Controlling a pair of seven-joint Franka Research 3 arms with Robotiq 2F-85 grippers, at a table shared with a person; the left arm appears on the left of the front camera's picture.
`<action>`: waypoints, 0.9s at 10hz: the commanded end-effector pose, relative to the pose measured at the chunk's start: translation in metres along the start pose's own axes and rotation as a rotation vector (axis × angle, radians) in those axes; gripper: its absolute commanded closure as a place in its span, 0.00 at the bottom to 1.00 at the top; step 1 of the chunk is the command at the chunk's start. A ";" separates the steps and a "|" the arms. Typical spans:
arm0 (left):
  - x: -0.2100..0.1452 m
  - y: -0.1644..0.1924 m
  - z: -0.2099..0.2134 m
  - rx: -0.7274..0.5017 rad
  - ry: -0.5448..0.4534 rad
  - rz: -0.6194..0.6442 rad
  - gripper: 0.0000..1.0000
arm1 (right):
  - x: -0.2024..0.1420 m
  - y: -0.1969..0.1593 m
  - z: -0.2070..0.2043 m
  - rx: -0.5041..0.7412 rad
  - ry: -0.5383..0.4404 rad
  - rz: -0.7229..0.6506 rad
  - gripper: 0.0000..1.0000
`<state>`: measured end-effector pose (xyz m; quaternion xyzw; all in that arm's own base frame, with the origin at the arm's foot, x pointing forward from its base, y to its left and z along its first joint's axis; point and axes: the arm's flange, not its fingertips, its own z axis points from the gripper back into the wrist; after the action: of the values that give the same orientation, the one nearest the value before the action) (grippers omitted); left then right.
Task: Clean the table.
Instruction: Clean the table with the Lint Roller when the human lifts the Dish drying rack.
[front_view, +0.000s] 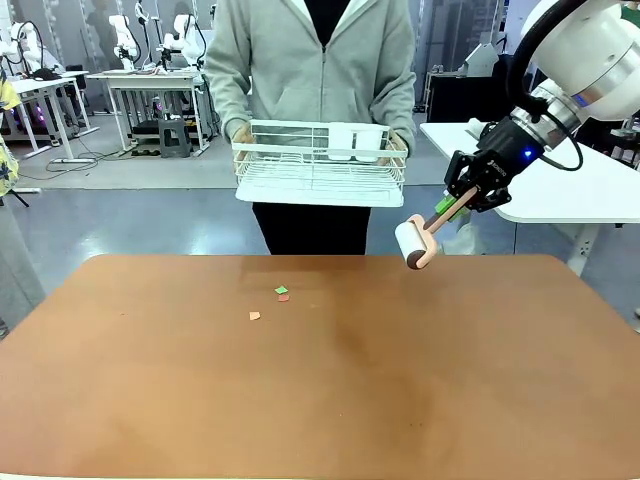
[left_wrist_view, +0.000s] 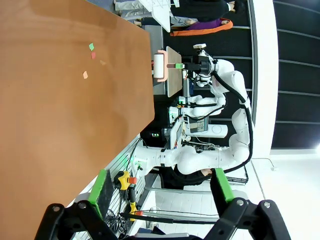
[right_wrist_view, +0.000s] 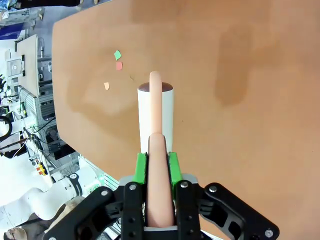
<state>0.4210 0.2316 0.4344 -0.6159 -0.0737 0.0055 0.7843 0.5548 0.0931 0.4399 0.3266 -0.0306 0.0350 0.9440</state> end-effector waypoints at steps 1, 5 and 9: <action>-0.002 0.000 0.002 0.010 0.002 -0.003 0.00 | -0.006 0.005 0.002 0.000 0.001 0.006 0.78; -0.002 0.000 0.002 0.010 0.002 -0.003 0.00 | 0.026 -0.010 -0.051 -0.029 0.037 -0.023 0.78; -0.002 0.000 0.002 0.010 0.002 -0.003 0.00 | 0.024 -0.032 -0.071 -0.034 0.052 -0.135 0.78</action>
<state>0.4210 0.2317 0.4344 -0.6159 -0.0738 0.0056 0.7843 0.5819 0.1105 0.3623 0.3220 0.0157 0.0103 0.9466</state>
